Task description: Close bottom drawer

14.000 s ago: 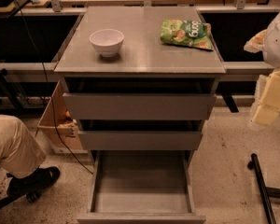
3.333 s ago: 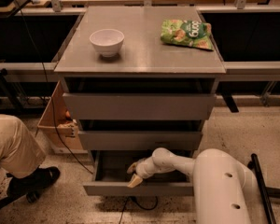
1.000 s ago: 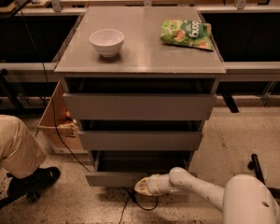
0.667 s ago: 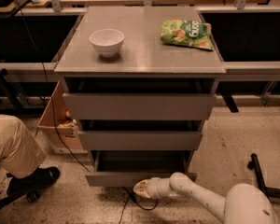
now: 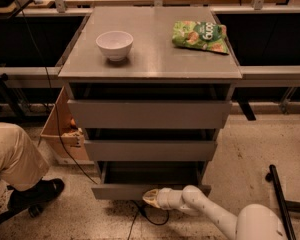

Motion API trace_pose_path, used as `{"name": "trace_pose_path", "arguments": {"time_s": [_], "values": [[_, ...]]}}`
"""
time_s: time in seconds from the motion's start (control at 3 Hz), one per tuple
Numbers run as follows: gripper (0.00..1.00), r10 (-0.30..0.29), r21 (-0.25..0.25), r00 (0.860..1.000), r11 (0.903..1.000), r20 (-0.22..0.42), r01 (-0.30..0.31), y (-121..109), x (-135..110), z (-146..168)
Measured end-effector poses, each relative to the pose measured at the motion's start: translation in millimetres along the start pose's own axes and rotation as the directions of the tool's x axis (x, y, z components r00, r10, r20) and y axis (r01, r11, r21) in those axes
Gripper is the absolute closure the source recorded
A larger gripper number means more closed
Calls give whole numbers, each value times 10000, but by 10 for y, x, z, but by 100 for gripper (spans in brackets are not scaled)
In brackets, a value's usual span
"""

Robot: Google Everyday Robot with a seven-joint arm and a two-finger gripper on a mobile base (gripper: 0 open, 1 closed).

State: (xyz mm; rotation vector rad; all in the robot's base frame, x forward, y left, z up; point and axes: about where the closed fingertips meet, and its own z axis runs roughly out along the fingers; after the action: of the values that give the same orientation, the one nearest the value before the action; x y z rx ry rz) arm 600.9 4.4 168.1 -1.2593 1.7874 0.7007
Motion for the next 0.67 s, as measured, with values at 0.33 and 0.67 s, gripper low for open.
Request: {"name": "trace_pose_path", "arguments": {"time_s": [0.33, 0.67], "values": [[100, 259, 566, 9994, 9980, 228, -272, -166, -11, 74], [100, 675, 1164, 9972, 9907, 332, -709, -318, -20, 134]]}}
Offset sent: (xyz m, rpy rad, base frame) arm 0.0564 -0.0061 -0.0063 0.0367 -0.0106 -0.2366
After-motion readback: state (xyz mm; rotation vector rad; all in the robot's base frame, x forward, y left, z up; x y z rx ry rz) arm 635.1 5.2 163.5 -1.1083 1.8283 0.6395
